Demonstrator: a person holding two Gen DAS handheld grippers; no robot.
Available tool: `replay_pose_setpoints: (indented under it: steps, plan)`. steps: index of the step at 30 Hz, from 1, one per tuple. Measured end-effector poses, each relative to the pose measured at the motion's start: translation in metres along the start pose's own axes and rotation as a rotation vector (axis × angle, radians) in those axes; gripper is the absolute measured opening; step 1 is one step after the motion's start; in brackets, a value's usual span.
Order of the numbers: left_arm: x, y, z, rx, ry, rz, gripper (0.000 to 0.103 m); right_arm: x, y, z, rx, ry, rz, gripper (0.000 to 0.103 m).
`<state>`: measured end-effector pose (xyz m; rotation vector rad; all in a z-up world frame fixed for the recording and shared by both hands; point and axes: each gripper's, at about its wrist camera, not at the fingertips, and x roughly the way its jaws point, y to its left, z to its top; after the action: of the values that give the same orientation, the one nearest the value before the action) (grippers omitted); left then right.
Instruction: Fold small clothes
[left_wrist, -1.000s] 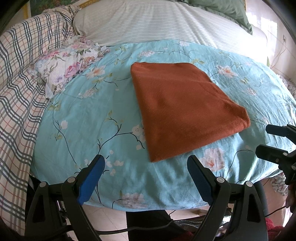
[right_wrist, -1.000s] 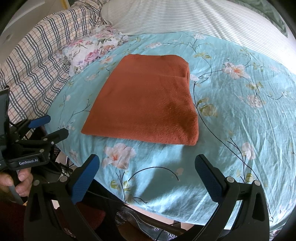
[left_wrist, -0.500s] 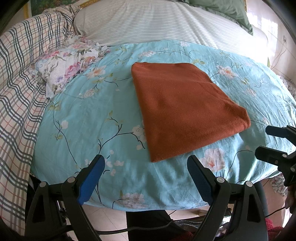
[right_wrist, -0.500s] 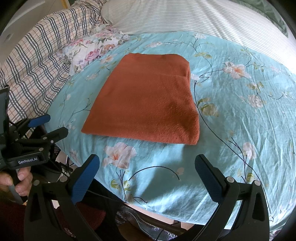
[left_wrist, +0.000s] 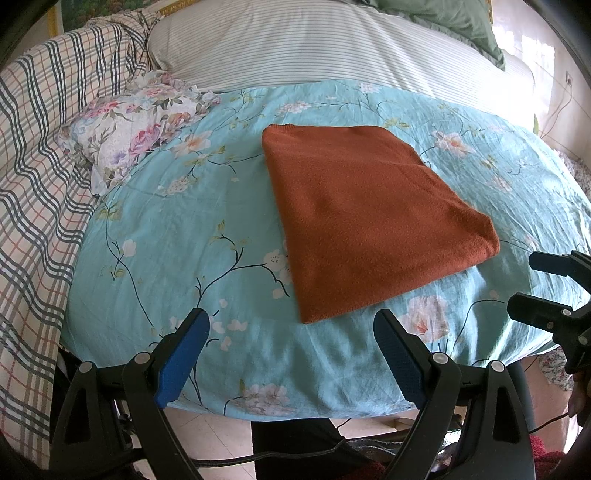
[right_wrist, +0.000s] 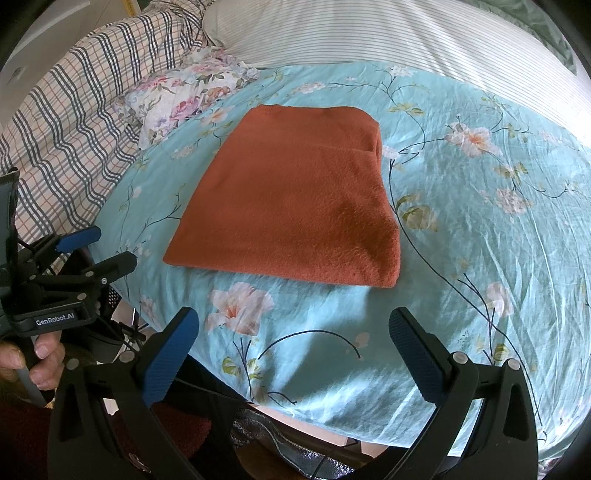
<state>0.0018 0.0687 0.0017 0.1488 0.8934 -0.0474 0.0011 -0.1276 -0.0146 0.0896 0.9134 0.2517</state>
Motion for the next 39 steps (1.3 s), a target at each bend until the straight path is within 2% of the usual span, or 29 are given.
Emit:
replay_pose_setpoints:
  steps: [39]
  plan:
    - [0.0,-0.01,0.008,0.007,-0.003,-0.008,0.091,0.0,-0.002,0.01,0.001,-0.005,0.002,0.103]
